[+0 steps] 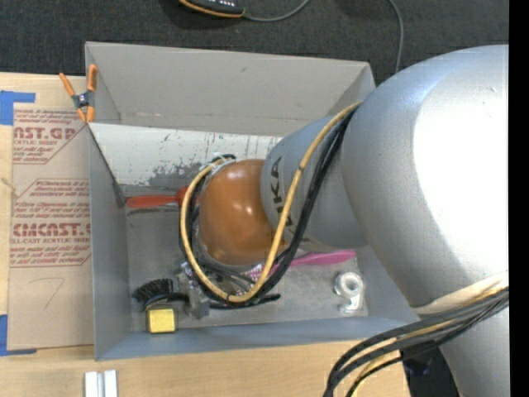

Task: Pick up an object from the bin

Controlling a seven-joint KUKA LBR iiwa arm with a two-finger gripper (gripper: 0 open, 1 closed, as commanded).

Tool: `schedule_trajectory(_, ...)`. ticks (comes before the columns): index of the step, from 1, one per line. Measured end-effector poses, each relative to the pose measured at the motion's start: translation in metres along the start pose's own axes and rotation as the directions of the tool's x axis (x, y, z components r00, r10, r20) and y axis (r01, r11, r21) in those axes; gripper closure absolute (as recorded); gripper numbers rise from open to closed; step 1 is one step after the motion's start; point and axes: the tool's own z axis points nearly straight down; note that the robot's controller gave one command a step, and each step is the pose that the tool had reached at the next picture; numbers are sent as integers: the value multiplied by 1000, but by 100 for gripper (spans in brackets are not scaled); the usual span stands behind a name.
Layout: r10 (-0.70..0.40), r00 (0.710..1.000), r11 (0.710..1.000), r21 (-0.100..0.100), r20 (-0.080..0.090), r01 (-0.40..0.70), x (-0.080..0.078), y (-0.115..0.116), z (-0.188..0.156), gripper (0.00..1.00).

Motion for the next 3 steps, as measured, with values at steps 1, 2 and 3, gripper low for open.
schedule_trajectory(1, -133, 991, 991, 0, 1, 133, 8, -6, 0, 100)
schedule_trajectory(2, -2, 1000, 1000, -2, 1, 2, 7, 2, -12, 100)
schedule_trajectory(3, -113, 994, 994, 0, 0, 113, -9, 26, -3, 100)
